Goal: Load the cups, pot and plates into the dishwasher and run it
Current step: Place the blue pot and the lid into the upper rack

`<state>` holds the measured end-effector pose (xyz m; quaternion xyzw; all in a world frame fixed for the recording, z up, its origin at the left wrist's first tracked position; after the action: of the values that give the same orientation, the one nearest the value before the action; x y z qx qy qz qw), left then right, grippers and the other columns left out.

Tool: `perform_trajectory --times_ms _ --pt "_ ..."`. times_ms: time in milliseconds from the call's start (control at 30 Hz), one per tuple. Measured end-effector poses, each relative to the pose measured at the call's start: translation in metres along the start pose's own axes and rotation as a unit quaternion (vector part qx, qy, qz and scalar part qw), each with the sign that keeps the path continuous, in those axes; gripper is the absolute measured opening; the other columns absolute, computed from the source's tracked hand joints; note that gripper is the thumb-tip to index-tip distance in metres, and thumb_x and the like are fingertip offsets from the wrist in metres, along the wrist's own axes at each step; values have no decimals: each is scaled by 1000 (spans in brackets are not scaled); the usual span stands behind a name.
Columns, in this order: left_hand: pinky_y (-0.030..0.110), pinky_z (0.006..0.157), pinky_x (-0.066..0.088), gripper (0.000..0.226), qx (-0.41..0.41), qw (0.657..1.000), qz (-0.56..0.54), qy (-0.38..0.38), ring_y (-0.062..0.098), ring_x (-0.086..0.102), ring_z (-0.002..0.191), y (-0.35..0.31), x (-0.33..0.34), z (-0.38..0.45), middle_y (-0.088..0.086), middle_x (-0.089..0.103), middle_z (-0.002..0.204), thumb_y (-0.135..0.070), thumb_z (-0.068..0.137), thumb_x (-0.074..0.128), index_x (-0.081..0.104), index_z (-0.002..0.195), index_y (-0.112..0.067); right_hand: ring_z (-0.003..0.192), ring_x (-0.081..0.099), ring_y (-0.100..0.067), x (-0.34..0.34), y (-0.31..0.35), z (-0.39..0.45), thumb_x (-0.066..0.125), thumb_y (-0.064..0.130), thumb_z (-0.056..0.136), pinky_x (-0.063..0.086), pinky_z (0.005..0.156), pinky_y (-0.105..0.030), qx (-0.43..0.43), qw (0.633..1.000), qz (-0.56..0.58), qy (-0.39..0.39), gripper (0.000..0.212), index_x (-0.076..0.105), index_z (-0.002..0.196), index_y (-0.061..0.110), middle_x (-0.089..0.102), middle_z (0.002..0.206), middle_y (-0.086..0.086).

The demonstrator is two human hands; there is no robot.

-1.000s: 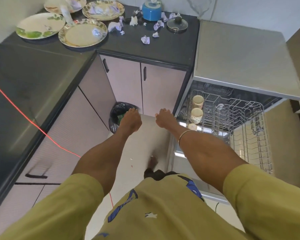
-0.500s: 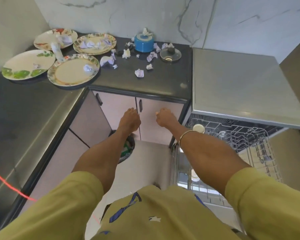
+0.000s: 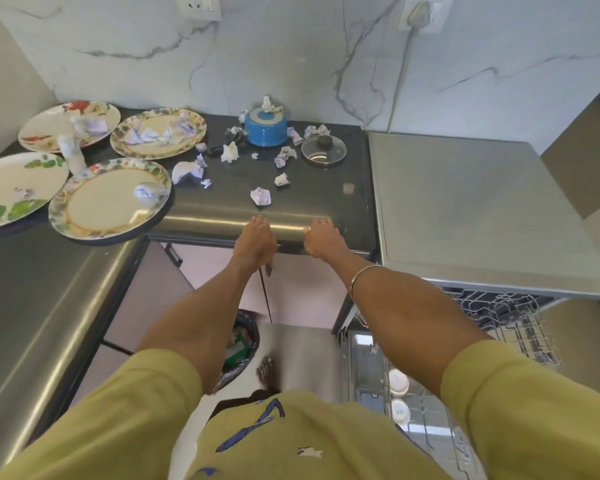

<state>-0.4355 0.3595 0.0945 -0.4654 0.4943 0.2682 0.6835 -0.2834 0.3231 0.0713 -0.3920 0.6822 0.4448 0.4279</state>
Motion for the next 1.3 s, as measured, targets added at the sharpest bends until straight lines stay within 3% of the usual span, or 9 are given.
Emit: perform_trajectory --times_ms 133,233,633,767,933,1100,1167,1300 --pt "45 102 41 26 6 1000 -8 -14 40 53 112 11 0 49 28 58 116 -1 93 39 59 108 9 134 38 -34 -15 5 42 37 31 103 34 108 -46 1 1000 -8 -13 50 39 140 -2 41 145 -18" --pt "45 112 34 31 15 1000 -13 -12 40 49 121 17 -3 85 26 55 124 -4 95 34 55 116 6 136 36 -35 -26 9 74 36 29 103 34 108 -47 7 1000 -10 -21 49 37 141 -3 38 147 -19" --pt "42 115 29 39 59 997 4 47 36 40 136 37 -7 189 26 47 142 -14 101 36 50 130 6 128 43 -36 -60 11 163 36 28 104 38 104 -47 67 994 52 -62 44 45 134 -3 48 137 -21" --pt "44 115 31 36 59 997 2 51 36 40 135 52 -7 216 26 47 140 -12 99 39 53 126 7 126 46 -35 -72 9 180 40 24 103 40 102 -45 78 989 87 -94 37 49 129 -1 50 134 -20" --pt "45 108 41 26 38 999 -10 38 33 50 123 72 -2 246 19 55 128 -13 98 41 57 115 1 112 58 -36 -88 -1 202 50 13 96 46 87 -37 99 981 125 -113 28 54 122 3 56 126 -19" --pt "44 117 33 42 2 998 -9 55 32 38 141 76 4 276 19 42 150 -15 101 42 46 140 1 110 60 -36 -103 -12 236 55 5 90 47 86 -37 95 977 140 -126 36 53 126 2 60 122 -19" --pt "44 114 37 38 1 999 5 46 33 45 135 78 4 292 19 50 143 -14 100 43 51 134 1 114 59 -35 -109 -18 255 59 5 88 49 90 -38 94 975 156 -127 45 50 132 2 59 126 -18" --pt "43 93 50 19 -49 998 25 -4 29 60 102 101 -6 320 15 66 108 -9 92 50 64 102 -2 131 48 -37 -123 -22 293 66 5 84 45 106 -46 83 976 151 -135 71 34 147 0 47 144 -19"
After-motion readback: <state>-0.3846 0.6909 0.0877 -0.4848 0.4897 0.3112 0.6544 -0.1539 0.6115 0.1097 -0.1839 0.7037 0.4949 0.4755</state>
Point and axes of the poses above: each hand's wrist, its own z-axis towards the middle knuckle, its own x-axis out of the palm, y = z × x, the point moved 9 cm from there along z, towards the middle knuckle
